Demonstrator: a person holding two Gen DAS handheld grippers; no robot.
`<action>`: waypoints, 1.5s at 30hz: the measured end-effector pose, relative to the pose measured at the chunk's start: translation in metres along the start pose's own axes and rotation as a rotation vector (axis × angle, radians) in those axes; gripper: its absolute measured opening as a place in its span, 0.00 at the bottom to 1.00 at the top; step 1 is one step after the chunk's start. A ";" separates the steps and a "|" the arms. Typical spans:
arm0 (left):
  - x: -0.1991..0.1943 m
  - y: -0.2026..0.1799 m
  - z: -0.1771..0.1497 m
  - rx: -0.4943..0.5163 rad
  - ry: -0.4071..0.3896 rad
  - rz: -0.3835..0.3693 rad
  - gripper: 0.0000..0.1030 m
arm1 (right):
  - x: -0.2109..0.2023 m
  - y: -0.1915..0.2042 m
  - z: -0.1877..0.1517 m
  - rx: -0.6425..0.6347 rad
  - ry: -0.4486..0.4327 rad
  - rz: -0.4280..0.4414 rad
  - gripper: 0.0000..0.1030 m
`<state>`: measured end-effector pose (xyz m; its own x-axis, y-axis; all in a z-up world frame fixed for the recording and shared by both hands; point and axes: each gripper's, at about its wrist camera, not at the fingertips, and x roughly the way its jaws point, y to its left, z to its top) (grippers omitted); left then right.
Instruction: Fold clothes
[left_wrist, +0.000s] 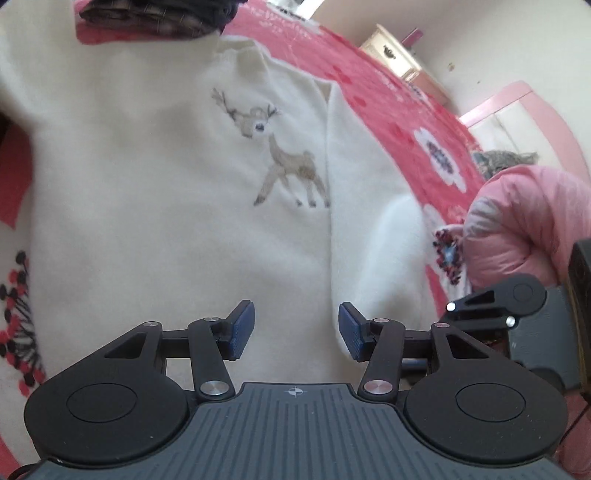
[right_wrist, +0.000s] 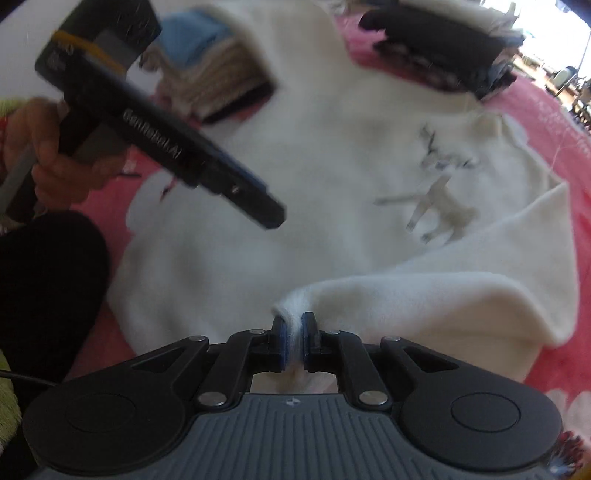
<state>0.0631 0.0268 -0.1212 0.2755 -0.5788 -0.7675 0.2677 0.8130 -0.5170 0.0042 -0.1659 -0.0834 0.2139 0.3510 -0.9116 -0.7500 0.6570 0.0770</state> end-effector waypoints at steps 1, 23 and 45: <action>0.010 -0.003 -0.004 0.009 0.017 0.009 0.49 | 0.011 0.008 -0.013 -0.001 0.023 -0.016 0.12; 0.058 -0.040 -0.028 0.128 0.120 0.033 0.28 | 0.010 -0.086 -0.161 1.176 -0.308 0.322 0.31; 0.080 -0.088 -0.075 0.211 0.237 -0.013 0.03 | -0.005 -0.043 -0.135 0.664 -0.026 -0.119 0.14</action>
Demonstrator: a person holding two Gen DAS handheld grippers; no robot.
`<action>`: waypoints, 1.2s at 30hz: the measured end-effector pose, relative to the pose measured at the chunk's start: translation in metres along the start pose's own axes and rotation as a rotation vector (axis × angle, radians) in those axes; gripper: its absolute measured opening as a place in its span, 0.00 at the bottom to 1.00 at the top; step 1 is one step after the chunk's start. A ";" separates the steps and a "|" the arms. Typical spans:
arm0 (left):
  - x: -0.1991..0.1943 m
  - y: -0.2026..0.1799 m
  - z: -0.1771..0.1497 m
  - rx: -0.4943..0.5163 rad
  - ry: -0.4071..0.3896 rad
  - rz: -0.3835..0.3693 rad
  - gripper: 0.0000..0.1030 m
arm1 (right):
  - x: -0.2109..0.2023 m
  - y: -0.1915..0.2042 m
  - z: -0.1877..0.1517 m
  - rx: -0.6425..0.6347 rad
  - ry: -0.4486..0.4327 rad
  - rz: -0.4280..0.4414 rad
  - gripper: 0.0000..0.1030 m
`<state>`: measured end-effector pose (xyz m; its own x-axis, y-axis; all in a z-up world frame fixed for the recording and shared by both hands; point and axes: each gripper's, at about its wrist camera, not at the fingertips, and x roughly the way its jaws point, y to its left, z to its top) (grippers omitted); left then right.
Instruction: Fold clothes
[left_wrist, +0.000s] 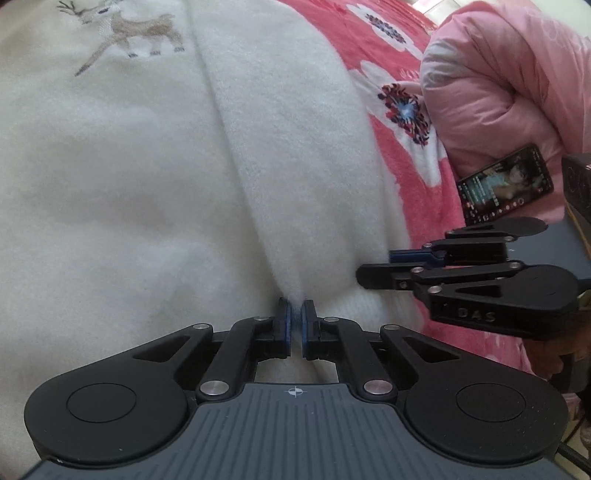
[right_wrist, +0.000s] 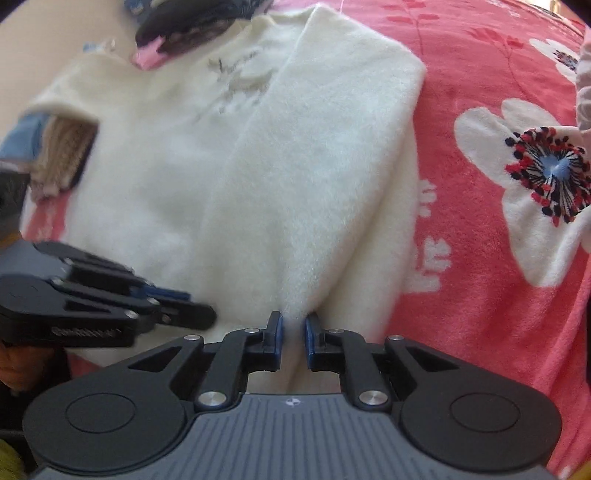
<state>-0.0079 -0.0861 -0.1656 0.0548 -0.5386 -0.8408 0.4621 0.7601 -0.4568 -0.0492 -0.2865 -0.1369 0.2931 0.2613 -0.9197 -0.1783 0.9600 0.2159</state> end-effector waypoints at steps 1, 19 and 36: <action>0.003 -0.002 -0.002 0.017 0.005 0.005 0.04 | 0.001 0.003 -0.001 -0.029 0.002 -0.013 0.14; -0.006 0.025 0.009 0.004 -0.126 0.004 0.23 | -0.025 -0.020 0.160 0.009 -0.417 -0.031 0.27; -0.084 0.101 -0.013 -0.207 -0.284 -0.086 0.26 | 0.097 -0.019 0.306 0.113 -0.409 -0.010 0.19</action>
<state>0.0222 0.0410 -0.1447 0.2808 -0.6609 -0.6960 0.2877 0.7498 -0.5959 0.2701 -0.2487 -0.1300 0.6469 0.2483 -0.7210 -0.0758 0.9617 0.2633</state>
